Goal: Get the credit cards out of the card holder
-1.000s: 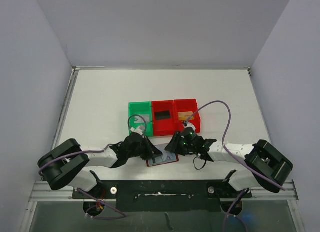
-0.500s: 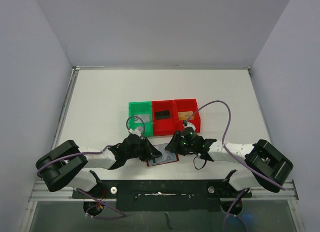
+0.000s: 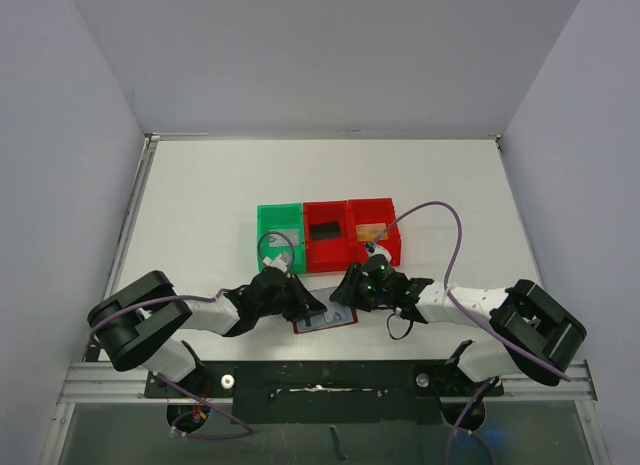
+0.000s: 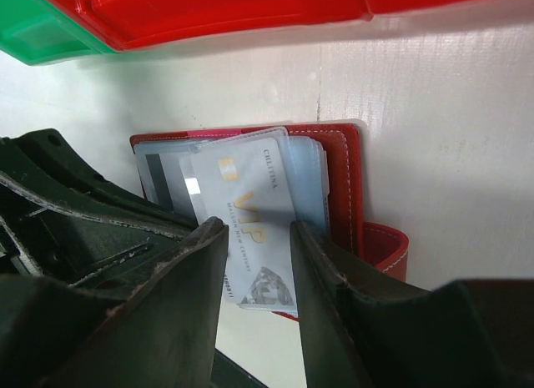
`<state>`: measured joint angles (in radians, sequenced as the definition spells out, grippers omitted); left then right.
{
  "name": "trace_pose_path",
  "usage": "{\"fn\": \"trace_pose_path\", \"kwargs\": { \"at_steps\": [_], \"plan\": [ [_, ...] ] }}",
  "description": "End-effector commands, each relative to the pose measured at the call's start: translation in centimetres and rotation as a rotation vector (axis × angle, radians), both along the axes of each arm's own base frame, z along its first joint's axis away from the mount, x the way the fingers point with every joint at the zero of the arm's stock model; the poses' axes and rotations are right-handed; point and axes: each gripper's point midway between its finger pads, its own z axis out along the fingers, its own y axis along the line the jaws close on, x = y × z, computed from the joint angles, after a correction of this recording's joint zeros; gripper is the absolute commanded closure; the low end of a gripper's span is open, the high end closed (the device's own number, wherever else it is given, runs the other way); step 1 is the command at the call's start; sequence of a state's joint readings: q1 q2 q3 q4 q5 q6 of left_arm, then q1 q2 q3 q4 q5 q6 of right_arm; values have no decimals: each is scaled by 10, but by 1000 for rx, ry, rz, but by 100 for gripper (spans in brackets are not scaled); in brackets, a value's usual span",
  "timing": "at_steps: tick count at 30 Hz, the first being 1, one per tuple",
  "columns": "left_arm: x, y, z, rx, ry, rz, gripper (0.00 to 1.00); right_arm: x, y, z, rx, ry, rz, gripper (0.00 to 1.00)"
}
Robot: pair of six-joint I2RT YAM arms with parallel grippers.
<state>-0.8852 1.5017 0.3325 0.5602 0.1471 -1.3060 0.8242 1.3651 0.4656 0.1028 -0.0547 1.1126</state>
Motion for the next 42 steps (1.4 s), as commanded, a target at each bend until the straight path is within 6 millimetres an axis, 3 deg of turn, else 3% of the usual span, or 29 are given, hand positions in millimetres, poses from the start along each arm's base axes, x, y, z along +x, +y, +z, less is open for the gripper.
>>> {"fn": "trace_pose_path", "kwargs": {
  "at_steps": [1, 19, 28, 31, 38, 42],
  "plan": [
    [8, -7, 15, -36, -42, 2, 99, -21, -33, -36, -160, 98, -14, 61],
    [-4, 9, 16, -36, -41, 9, 100, -17, -34, -36, -174, 96, -15, 61],
    [-7, 13, 18, -37, -41, 10, 100, -10, -33, -23, -183, 56, -6, 61],
    [-7, 14, 18, -26, -46, 3, 100, -5, -28, -12, -171, 19, 15, 61],
    [-6, 9, 23, -23, -56, -20, 100, 10, 1, 38, -47, -129, 105, 59],
    [-4, 7, 25, -27, -62, -19, 100, 7, 23, 43, 25, -129, 191, 57]
  ]
}}
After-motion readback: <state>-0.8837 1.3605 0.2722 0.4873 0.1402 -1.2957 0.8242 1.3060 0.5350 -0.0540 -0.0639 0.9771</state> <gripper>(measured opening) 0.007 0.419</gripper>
